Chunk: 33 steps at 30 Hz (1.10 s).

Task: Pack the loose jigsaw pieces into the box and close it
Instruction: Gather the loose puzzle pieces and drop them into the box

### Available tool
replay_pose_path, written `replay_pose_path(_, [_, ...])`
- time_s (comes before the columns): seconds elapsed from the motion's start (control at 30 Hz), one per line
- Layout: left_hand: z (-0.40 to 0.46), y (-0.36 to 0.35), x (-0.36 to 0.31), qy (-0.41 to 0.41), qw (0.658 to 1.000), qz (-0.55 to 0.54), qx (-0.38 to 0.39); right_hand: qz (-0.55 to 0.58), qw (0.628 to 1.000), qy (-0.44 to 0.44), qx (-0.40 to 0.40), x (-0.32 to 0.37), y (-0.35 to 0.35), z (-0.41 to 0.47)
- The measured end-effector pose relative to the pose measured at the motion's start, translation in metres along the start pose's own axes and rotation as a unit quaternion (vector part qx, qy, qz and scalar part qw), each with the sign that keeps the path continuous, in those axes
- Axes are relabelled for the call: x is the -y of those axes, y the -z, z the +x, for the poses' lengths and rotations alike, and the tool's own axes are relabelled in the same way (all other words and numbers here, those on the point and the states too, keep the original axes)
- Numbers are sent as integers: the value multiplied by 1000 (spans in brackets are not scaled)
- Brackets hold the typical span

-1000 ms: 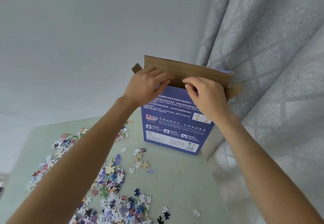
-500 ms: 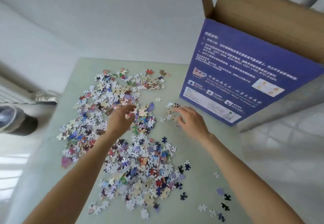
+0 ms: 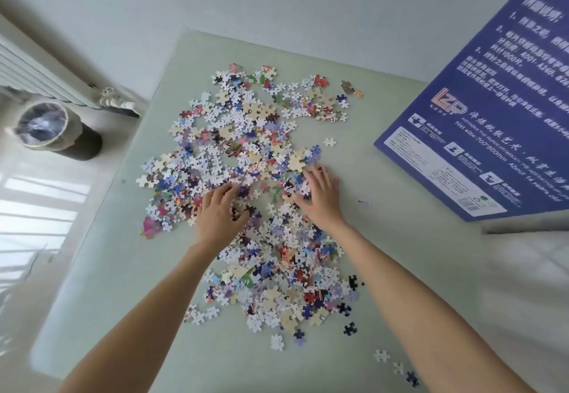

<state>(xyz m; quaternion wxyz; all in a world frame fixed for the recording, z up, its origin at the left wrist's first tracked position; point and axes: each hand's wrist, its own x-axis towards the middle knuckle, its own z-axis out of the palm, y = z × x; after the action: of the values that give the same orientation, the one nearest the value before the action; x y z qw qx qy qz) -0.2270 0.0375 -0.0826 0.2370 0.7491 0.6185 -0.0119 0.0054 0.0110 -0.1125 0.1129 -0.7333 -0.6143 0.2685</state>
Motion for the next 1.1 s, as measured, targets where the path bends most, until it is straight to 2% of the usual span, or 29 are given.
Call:
replay_pose_path(0.13, [-16,-7,-6,-65,996,14,63,-16,996,80,19,11,-17,-30])
replay_pose_path(0.27, [-36,-8,-8,-124,983,3,133,-5,993,102,58,17,-10,-61])
replay_pose_path(0.33, [-45,-8,-5,-140,980,27,136,-25,989,107,96,20,-6,-78])
replay_pose_path(0.4, [-56,-8,-4,-122,985,60,105,-77,986,98,111,25,-6,-95])
replay_pose_path(0.47, [-63,-9,-4,-72,992,67,82,-113,986,52,110,32,-10,-103])
replay_pose_path(0.57, [-69,-14,-2,-39,995,35,79,-103,991,-12,89,49,-16,-102])
replay_pose_path(0.9, [-66,-17,-3,-32,989,-100,107,-42,991,-63,112,66,-10,-100])
replay_pose_path(1.1, [-69,-15,3,-41,988,-108,106,-74,990,-52,110,69,-15,-110])
